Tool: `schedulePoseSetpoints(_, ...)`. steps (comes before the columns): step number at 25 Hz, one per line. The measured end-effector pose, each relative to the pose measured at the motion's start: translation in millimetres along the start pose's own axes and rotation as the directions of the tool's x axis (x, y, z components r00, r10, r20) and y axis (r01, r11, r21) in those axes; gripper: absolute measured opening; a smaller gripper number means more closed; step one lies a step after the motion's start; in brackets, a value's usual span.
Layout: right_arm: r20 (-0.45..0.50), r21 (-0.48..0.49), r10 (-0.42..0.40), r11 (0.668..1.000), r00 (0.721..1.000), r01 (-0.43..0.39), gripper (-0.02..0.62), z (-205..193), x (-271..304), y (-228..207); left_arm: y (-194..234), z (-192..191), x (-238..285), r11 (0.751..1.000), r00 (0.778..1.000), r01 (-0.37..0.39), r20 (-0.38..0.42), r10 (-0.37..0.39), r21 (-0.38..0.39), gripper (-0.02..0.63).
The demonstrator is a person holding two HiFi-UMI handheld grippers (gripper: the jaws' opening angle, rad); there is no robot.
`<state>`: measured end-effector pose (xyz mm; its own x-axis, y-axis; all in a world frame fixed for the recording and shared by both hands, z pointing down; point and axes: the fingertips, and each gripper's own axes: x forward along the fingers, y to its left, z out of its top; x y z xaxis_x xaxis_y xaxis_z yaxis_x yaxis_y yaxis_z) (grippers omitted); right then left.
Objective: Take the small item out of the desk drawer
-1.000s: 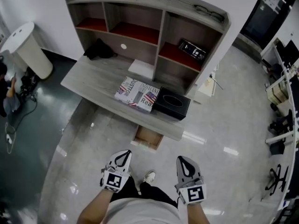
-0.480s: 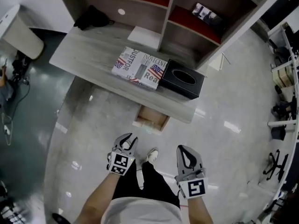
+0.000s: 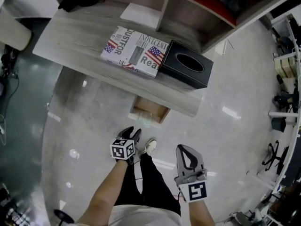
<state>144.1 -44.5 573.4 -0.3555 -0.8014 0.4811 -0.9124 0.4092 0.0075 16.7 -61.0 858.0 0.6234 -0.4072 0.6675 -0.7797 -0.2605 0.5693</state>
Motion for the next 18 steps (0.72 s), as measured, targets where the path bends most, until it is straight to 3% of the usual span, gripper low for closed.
schedulePoseSetpoints(4, -0.03, 0.008, 0.001, 1.0, 1.0, -0.001, 0.02, -19, 9, -5, 4, -4, 27, 0.989, 0.999, 0.031, 0.029, -0.028, -0.143, 0.175)
schedulePoseSetpoints(8, -0.07, 0.03, 0.01, 1.0, 0.998, -0.008, 0.02, -38, 17, -6, 9, -3, 43, 0.949, 0.996, 0.053, 0.082, -0.029, -0.311, 0.178)
schedulePoseSetpoints(15, -0.091, 0.045, 0.022, 0.999, 0.996, -0.018, 0.02, -51, 28, -5, 17, -13, 56, 0.889, 0.997, 0.049, 0.081, -0.013, -0.455, 0.173)
schedulePoseSetpoints(18, -0.094, 0.044, 0.014, 0.999, 0.996, -0.01, 0.02, -49, 29, -8, 21, -15, 56, 0.895, 0.998, 0.026, 0.056, -0.001, -0.445, 0.078)
